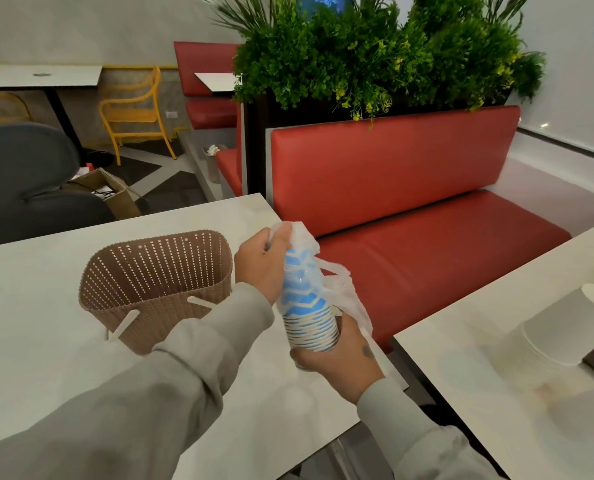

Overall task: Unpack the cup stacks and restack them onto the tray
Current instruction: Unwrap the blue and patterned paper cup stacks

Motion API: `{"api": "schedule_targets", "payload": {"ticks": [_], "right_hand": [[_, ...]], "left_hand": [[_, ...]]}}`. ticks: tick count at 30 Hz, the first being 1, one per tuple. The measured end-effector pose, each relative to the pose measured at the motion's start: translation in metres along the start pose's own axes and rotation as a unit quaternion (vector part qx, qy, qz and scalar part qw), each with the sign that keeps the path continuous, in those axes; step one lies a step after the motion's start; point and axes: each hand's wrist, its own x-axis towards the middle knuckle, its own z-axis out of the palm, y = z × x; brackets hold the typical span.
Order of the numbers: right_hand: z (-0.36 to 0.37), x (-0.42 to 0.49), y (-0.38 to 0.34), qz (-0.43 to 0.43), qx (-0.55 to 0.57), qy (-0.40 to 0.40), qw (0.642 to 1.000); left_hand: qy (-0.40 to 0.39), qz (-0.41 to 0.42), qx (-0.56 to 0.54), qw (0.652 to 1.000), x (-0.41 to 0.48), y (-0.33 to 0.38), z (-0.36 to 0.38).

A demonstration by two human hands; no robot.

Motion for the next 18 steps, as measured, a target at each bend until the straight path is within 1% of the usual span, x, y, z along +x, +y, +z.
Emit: {"api": "schedule_targets", "payload": {"ticks": [3, 7, 10, 12, 14, 16, 18], "right_hand": [[-0.004, 0.0, 0.001, -0.013, -0.002, -0.007, 1.0], [-0.011, 0.0, 0.003, -0.02, 0.008, -0.022, 1.0], [-0.013, 0.002, 0.003, -0.033, 0.008, -0.038, 0.999], [-0.016, 0.004, 0.003, -0.045, -0.001, -0.043, 0.998], [-0.019, 0.006, 0.003, -0.056, 0.003, -0.042, 0.998], [-0.02, 0.008, 0.002, -0.049, 0.018, -0.032, 0.998], [-0.023, 0.011, 0.002, -0.036, 0.032, -0.019, 0.999]], "left_hand": [[0.022, -0.006, -0.011, 1.0, 0.002, 0.009, 0.001], [0.03, -0.045, -0.029, 0.998, 0.0, 0.024, 0.006], [0.038, -0.088, -0.096, 0.991, 0.004, 0.028, 0.006], [0.038, -0.123, -0.121, 0.984, 0.009, 0.028, 0.003], [0.007, -0.155, -0.137, 0.978, 0.012, 0.031, 0.0], [-0.059, -0.192, -0.105, 0.974, 0.009, 0.032, -0.003], [-0.141, -0.207, -0.08, 0.965, 0.0, 0.03, -0.005]]}}
